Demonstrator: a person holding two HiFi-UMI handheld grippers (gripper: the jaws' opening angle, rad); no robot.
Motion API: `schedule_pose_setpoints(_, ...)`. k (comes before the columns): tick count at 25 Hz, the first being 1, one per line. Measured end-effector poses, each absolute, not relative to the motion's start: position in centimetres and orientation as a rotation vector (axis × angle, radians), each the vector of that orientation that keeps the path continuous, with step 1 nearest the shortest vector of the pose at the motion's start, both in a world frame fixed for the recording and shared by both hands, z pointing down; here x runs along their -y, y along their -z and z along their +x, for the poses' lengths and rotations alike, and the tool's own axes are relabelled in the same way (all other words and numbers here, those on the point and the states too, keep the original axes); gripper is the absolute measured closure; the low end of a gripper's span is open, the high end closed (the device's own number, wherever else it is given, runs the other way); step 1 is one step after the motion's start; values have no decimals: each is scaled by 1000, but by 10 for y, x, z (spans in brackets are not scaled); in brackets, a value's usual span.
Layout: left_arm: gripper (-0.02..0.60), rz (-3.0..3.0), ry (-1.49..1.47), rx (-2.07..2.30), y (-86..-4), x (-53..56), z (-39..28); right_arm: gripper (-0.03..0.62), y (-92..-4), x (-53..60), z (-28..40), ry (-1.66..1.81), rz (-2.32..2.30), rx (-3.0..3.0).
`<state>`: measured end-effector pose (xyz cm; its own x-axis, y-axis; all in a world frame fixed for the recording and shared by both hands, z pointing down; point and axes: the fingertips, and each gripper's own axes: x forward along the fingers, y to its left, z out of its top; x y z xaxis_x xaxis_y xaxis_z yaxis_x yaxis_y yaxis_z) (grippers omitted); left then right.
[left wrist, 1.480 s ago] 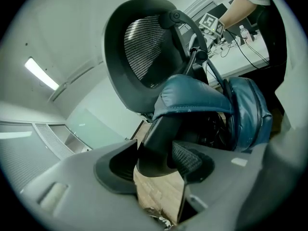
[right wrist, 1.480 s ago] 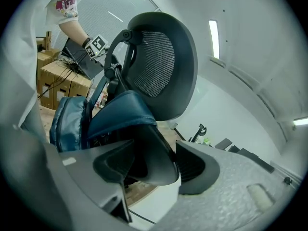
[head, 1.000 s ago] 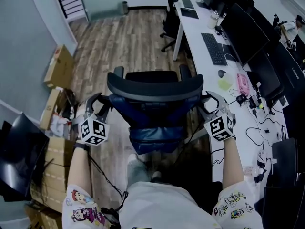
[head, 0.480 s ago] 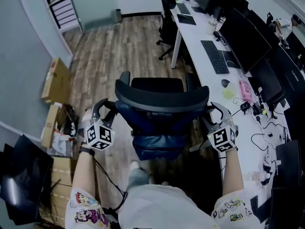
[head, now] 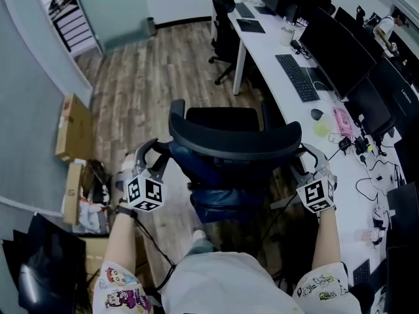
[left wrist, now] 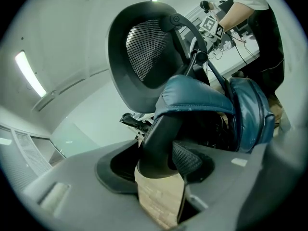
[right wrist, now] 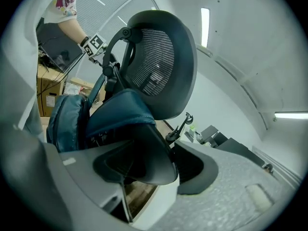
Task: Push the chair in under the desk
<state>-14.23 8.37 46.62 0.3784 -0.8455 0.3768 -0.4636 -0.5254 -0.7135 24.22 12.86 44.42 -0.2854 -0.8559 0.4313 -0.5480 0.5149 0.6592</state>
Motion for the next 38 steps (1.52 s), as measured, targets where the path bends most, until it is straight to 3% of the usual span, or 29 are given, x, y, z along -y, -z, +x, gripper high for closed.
schedule_pose_setpoints(38, 356, -2165, 979, -983, -468, 87, -133, 339, -447, -18, 240, 428, 1311, 1862)
